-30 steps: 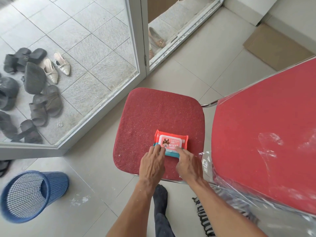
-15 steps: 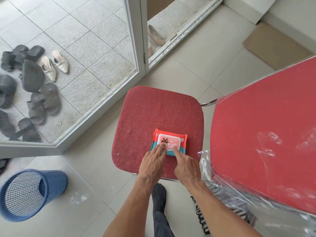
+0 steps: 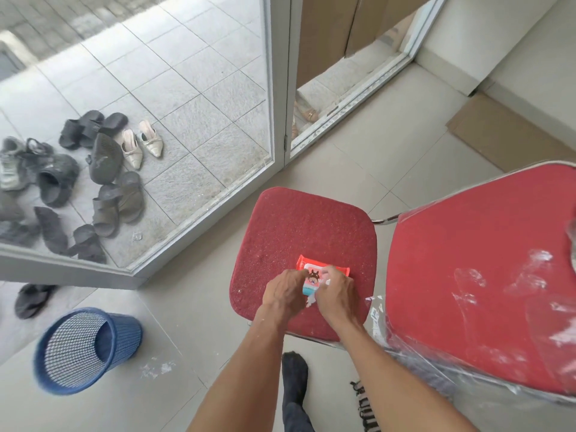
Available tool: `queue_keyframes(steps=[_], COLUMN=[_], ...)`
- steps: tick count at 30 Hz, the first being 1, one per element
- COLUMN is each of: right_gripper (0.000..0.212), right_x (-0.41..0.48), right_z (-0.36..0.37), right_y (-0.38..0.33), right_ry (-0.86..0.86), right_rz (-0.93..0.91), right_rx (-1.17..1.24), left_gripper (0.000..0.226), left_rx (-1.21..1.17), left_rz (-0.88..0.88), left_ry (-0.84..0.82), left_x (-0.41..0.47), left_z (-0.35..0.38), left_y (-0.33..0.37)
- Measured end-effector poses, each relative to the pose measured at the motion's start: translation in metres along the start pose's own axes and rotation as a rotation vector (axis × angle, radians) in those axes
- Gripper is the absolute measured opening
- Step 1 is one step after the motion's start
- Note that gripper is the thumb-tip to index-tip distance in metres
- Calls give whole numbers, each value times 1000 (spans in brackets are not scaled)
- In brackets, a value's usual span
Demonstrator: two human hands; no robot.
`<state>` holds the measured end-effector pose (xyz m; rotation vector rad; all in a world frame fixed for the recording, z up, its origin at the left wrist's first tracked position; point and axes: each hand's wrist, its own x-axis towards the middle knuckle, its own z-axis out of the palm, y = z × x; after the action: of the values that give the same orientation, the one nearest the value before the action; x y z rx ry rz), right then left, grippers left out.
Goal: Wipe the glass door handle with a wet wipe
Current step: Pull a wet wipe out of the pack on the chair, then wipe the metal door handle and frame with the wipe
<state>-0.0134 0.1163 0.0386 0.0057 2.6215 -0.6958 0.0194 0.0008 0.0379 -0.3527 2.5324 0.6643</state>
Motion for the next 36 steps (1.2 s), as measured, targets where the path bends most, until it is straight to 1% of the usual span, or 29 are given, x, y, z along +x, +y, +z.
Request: queue_keyframes(steps=[2, 4, 7, 11, 14, 19, 23, 26, 29, 32, 34, 36], right_gripper=[28, 31, 32, 30, 27, 26, 22, 30, 34, 32, 29, 31], right_x=[0, 0, -5, -23, -42, -75, -114, -151, -184, -211, -233, -257], right_z=[-11, -20, -37, -63, -87, -129, -165, -191, -213, -234, -247, -256], right_y=[-30, -59, -105, -163, -209, -293, -371, -433, -490, -536, -563, -590], right_ry=[42, 77, 109, 144, 157, 106, -4, -15, -32, -33, -47, -81], right_rz=[-33, -63, -147, -278, -381, -523, -643, -785, -903, -1000, -1039, -1084], right_rx=[58, 95, 146, 190, 225, 301, 397, 447, 428, 408, 434, 491], left_gripper=[43, 48, 47, 30, 21, 8, 15, 10, 7, 4, 5, 8], left_rx=[-52, -74, -114, -131, -112, -177, -236, -228, -242, -200, -190, -185], left_rz=[6, 16, 26, 15, -45, -148, -181, -193, -223, -231, -236, -260], left_ry=[41, 81, 149, 286, 387, 536, 680, 810, 948, 1066, 1135, 1196], left_x=[-8, -15, -31, -59, -89, -141, -202, -254, -307, -350, -381, -414], left_z=[-26, -52, -93, -154, -207, -299, -383, -442, -490, -529, -553, -576], left_y=[-2, -5, -12, -18, -23, -41, -54, -61, -72, -82, -87, -94])
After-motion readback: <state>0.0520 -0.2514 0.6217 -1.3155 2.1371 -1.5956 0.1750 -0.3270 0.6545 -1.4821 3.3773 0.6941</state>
